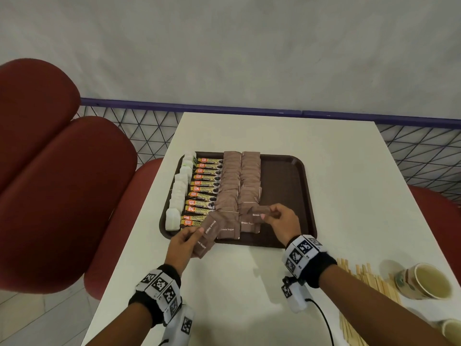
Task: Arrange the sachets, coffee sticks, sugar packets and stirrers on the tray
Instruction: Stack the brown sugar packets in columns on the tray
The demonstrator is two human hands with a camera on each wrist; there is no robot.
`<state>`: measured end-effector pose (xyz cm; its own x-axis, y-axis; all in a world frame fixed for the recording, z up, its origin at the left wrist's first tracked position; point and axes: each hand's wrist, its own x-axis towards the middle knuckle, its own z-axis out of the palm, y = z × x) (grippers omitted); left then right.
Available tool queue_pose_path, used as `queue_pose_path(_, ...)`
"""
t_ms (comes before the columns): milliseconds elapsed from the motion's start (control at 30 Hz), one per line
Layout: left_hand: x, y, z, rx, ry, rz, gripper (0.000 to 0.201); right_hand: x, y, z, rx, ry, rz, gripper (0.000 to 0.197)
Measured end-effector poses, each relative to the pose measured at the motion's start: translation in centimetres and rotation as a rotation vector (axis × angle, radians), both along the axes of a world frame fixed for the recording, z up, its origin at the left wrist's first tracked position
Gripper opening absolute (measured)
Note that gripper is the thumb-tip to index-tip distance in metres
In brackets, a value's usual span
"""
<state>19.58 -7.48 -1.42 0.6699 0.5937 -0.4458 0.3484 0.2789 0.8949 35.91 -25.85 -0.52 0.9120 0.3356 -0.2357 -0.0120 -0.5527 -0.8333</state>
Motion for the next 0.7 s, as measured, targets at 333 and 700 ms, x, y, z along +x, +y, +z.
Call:
queue_pose_path(333,-0.3,0.3,-0.3,-0.016,0.008,0.001,0.010,-0.7,0.8,-1.6,-0.394,0.063,0.229,0.019)
queue_pose_path(700,-0.5,-0.3,0.2,0.001,0.021,-0.043,0.015,-0.6,2.1,-0.6,-0.576,-0.211,0.278,0.028)
